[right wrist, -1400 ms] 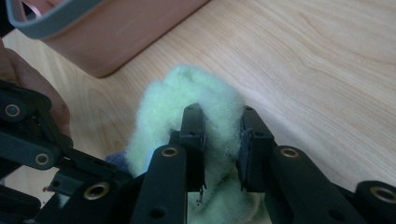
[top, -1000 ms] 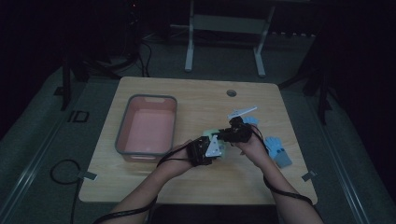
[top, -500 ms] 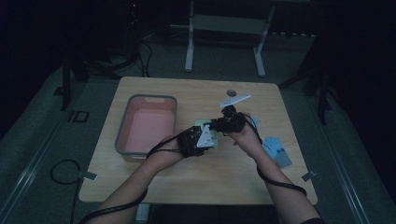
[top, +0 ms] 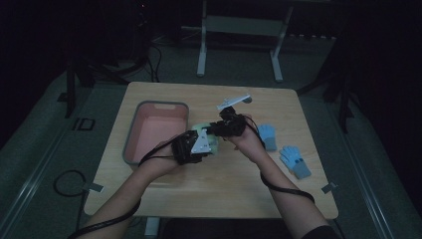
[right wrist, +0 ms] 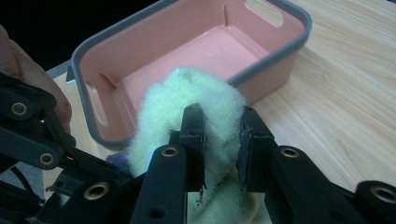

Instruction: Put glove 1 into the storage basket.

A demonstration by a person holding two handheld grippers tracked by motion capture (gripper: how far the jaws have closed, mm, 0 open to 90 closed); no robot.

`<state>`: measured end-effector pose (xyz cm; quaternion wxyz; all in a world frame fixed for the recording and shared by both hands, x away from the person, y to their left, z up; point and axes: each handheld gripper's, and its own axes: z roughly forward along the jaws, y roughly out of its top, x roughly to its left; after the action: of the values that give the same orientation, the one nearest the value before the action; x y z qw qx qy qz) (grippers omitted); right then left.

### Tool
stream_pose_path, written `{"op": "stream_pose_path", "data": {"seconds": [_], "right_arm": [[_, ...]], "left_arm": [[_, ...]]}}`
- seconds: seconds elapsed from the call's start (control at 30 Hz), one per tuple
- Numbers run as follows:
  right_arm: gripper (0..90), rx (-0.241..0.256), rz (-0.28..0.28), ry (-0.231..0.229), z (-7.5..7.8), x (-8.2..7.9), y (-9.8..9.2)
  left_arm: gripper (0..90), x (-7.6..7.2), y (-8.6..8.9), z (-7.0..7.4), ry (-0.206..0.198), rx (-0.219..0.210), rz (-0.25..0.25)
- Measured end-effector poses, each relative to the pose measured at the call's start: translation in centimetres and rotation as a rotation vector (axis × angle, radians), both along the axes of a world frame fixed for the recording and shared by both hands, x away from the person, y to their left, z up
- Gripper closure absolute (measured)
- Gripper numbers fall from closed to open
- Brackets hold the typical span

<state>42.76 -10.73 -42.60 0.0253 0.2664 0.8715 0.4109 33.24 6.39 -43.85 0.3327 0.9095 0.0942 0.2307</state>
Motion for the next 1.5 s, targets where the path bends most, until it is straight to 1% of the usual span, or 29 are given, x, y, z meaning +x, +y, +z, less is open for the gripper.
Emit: {"op": "stream_pose_path", "data": {"seconds": [0.17,0.3,0.5,0.6,0.8,0.9,0.97,1.07,1.13,1.17,1.23,1.33,1.4,1.43,1.5], "right_arm": [[75.0,0.005,0.016,0.004,0.4,0.4,1.9],[75.0,0.008,0.024,0.007,0.5,0.8,3.7],[75.0,0.007,0.054,0.017,0.3,1.2,6.7],[75.0,0.011,0.068,0.023,0.2,1.4,8.1],[75.0,0.013,0.092,0.036,-0.1,2.0,11.1],[75.0,0.018,0.099,0.043,-0.4,2.4,12.3],[75.0,0.019,0.1,0.043,-0.6,2.5,12.8],[75.0,0.013,0.106,0.046,-1.3,2.7,13.5],[75.0,0.007,0.108,0.058,-2.0,2.9,13.9],[75.0,0.005,0.108,0.071,-2.3,3.0,14.0],[75.0,-0.013,0.111,0.083,-3.0,3.2,14.3],[75.0,-0.031,0.112,0.09,-3.7,3.6,14.6],[75.0,-0.036,0.11,0.094,-4.2,3.8,14.8],[75.0,-0.036,0.11,0.105,-4.5,4.0,14.8],[75.0,-0.048,0.11,0.107,-4.9,4.3,14.9]], "left_arm": [[75.8,0.3,2.0,0.4,0.01,-0.004,0.012],[75.9,0.4,3.4,0.5,0.013,0.011,0.03],[75.9,0.2,6.1,0.4,0.02,0.019,0.068],[75.9,0.1,7.6,0.3,0.019,0.035,0.091],[75.8,0.4,10.0,0.2,0.022,0.06,0.117],[75.8,0.5,10.9,-0.1,0.031,0.056,0.129],[75.8,0.6,11.4,-0.6,0.038,0.051,0.138],[75.8,0.8,11.8,-1.4,0.041,0.059,0.138],[75.8,1.0,11.9,-2.1,0.052,0.07,0.137],[75.8,1.1,11.9,-2.5,0.056,0.077,0.134],[75.8,1.3,12.0,-3.1,0.066,0.08,0.129],[75.8,1.9,12.3,-3.8,0.093,0.079,0.124],[75.8,2.6,12.5,-4.4,0.127,0.076,0.124],[75.8,2.8,12.4,-4.7,0.138,0.079,0.122],[75.8,3.3,12.2,-5.2,0.148,0.098,0.121]]}}
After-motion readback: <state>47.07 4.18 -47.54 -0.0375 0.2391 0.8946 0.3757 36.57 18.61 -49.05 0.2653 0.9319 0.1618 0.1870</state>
